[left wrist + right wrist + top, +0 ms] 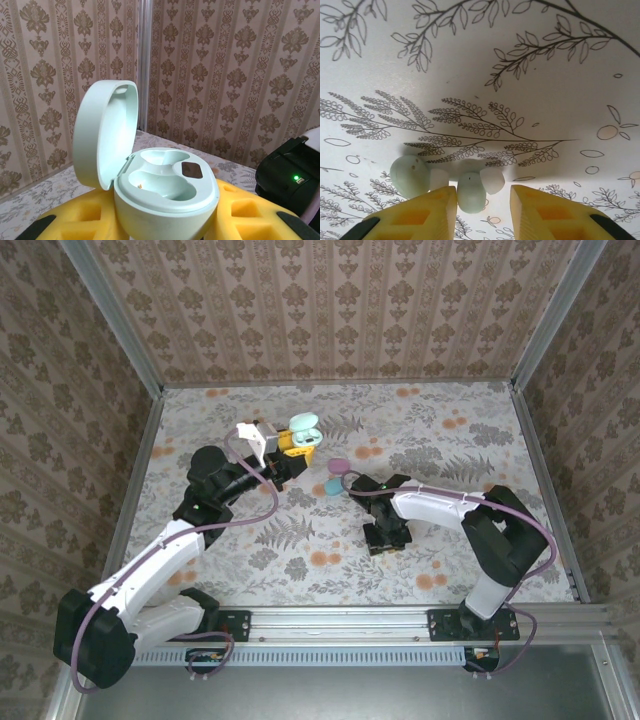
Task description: Insert the wireless bluetooth earbuds into the charging case
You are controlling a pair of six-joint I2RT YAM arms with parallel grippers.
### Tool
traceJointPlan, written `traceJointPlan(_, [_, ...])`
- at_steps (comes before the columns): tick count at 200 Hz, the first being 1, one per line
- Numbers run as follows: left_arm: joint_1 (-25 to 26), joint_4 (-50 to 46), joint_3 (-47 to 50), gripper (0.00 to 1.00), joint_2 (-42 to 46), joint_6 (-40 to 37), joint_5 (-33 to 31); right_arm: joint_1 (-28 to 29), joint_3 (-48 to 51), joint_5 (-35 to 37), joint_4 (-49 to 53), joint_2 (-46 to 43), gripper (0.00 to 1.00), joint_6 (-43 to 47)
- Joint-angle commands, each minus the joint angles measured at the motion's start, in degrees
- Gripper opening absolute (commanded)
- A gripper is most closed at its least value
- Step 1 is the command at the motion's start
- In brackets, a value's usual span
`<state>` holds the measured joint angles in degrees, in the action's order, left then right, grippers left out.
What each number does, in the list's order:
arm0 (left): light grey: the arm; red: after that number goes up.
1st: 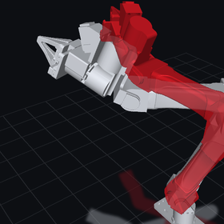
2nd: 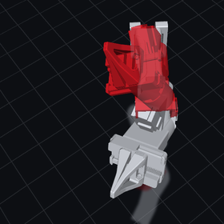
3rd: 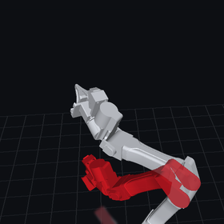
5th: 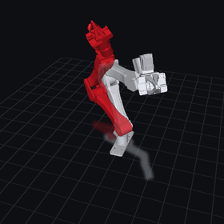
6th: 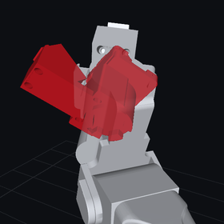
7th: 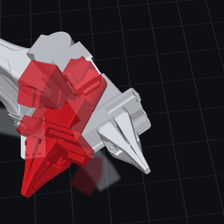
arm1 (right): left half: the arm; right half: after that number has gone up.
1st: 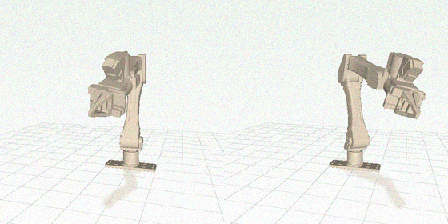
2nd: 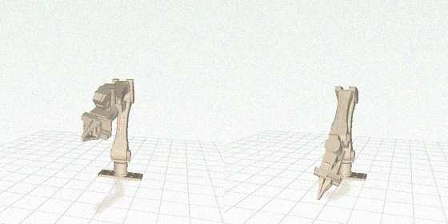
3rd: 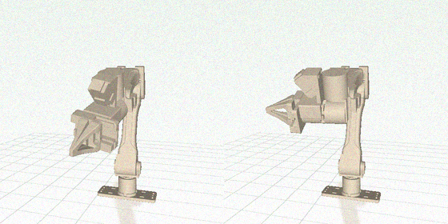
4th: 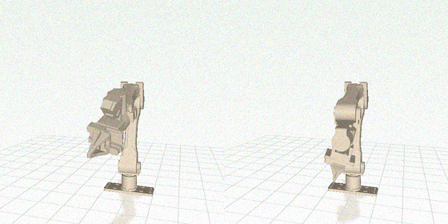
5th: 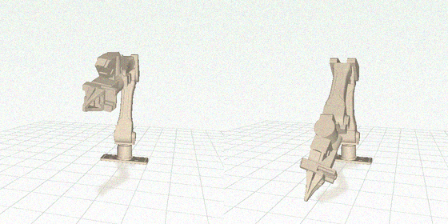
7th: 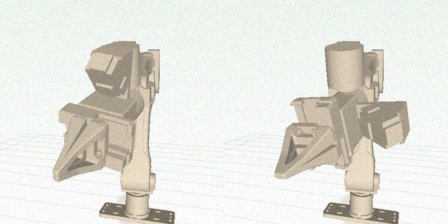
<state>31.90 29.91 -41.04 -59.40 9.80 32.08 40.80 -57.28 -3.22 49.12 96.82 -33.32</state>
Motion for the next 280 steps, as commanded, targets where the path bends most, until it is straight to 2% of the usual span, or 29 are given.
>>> traceJointPlan(1, [0.37,0.67,-1.57,0.26,1.04,-0.75,-0.26,0.16,0.39,2.69,2.59,-0.54,0.33,-1.38])
traceJointPlan(94, [0.36,0.76,-1.50,0.26,1.04,-0.75,-0.25,-4.99,9.44,-0.24,-5.19,-7.72,0.25,-4.88])
traceJointPlan(160, [0.36,0.99,-1.67,0.26,0.71,-0.77,-0.35,-11.04,13.04,-13.94,-18.14,-12.00,0.25,-8.30])
traceJointPlan(186, [0.36,1.02,-1.54,0.26,0.69,-0.75,-0.35,-13.01,15.22,-17.69,-29.19,-12.49,0.25,-13.82])
traceJointPlan(214, [0.36,1.47,-1.42,0.26,0.60,-0.40,-0.34,-14.68,18.60,-15.58,-40.68,-11.10,0.27,-21.73])
traceJointPlan(254, [0.31,0.99,-1.83,0.26,0.80,-0.74,-0.35,-14.91,23.18,-13.42,-50.96,-9.20,0.27,-30.26])
traceJointPlan(280, [0.35,1.02,-1.78,0.26,0.77,-0.75,-0.52,-16.34,29.87,-12.89,-57.89,-11.52,0.29,-37.11])
